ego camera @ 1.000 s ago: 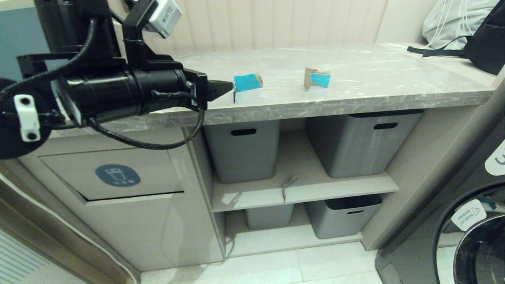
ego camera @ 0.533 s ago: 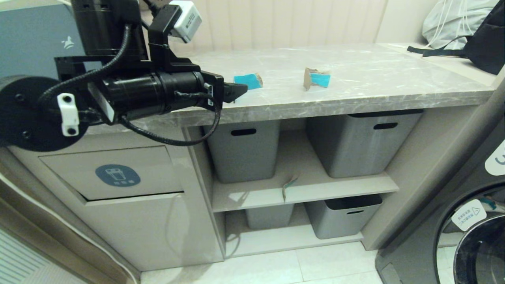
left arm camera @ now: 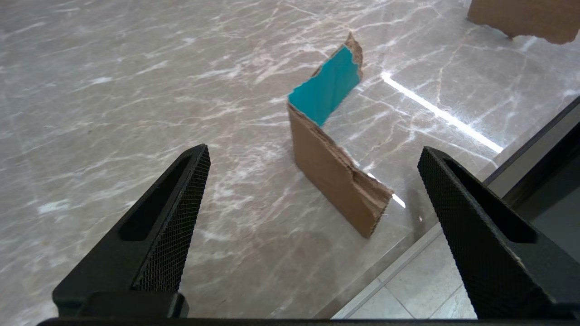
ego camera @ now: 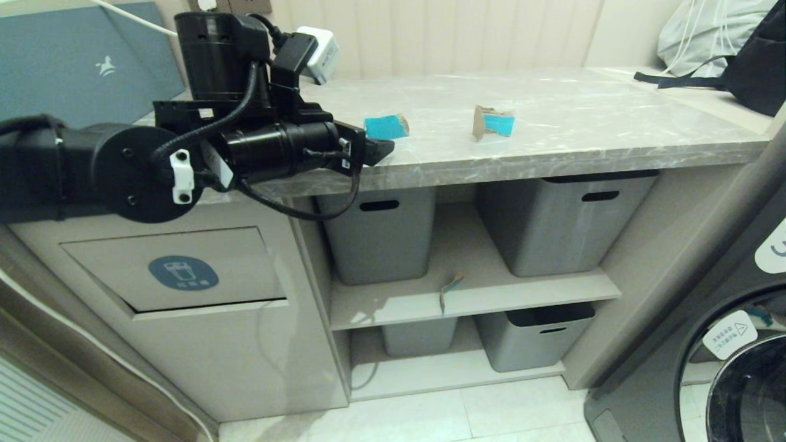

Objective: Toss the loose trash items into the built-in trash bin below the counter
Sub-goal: Pick up the garbage, then put the garbage in the trash can

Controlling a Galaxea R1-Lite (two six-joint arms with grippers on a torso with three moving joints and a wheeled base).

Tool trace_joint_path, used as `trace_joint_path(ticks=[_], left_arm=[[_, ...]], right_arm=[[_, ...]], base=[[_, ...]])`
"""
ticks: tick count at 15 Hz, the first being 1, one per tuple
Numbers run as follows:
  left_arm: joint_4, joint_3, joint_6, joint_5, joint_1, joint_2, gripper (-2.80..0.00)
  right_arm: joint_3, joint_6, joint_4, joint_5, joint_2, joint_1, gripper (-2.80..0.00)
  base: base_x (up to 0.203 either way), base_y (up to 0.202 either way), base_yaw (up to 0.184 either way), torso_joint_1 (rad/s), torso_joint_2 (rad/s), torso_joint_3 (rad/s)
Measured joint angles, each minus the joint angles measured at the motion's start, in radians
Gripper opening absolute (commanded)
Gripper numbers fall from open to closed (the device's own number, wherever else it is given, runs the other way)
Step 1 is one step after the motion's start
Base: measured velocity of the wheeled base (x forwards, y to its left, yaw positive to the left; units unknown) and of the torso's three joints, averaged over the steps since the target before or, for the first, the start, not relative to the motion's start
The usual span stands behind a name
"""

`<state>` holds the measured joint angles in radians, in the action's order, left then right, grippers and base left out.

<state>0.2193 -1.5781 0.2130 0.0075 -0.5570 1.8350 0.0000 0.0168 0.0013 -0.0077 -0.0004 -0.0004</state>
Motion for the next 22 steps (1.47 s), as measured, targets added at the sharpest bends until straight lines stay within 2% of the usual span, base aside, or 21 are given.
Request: trace_joint_path(ticks=[1, 11, 15, 17, 19, 20, 22], left_arm=[[0.001, -0.009, 0.001, 0.000, 0.000, 0.007, -2.80], [-0.001, -0.069, -0.001, 0.001, 0.021, 0.057, -2.80], [-0.001, -0.047, -0.007, 0.010, 0.022, 0.000, -2.80], [0.001, 0.000, -0.006, 0.044, 0.022, -0.074, -2.80], [0.002, 0.088, -0.004, 0.114, 0.028, -0.172, -2.80], [0.000, 0.143, -0.005, 0.151, 0.047, -0.230, -2.80], [-0.024, 0.255, -0.008, 0.185, 0.113, -0.346, -2.80]], right_arm=[[0.000, 0.000, 0.000, 0.000, 0.000, 0.000, -2.80], [0.000, 0.000, 0.000, 0.000, 0.000, 0.000, -2.80], [0.000, 0.000, 0.000, 0.000, 0.000, 0.000, -2.80], [0.000, 0.000, 0.000, 0.000, 0.000, 0.000, -2.80], [0.000, 0.000, 0.000, 0.000, 0.000, 0.000, -2.80], [0.000, 0.000, 0.000, 0.000, 0.000, 0.000, -2.80], [0.000, 0.000, 0.000, 0.000, 0.000, 0.000, -2.80]], base=[[0.000, 0.000, 0.000, 0.000, 0.00, 0.000], [0.000, 0.000, 0.000, 0.000, 0.00, 0.000], [0.000, 0.000, 0.000, 0.000, 0.00, 0.000], [0.000, 0.000, 0.000, 0.000, 0.00, 0.000], [0.000, 0.000, 0.000, 0.000, 0.00, 0.000], [0.000, 0.000, 0.000, 0.000, 0.00, 0.000], [0.000, 0.000, 0.000, 0.000, 0.00, 0.000]])
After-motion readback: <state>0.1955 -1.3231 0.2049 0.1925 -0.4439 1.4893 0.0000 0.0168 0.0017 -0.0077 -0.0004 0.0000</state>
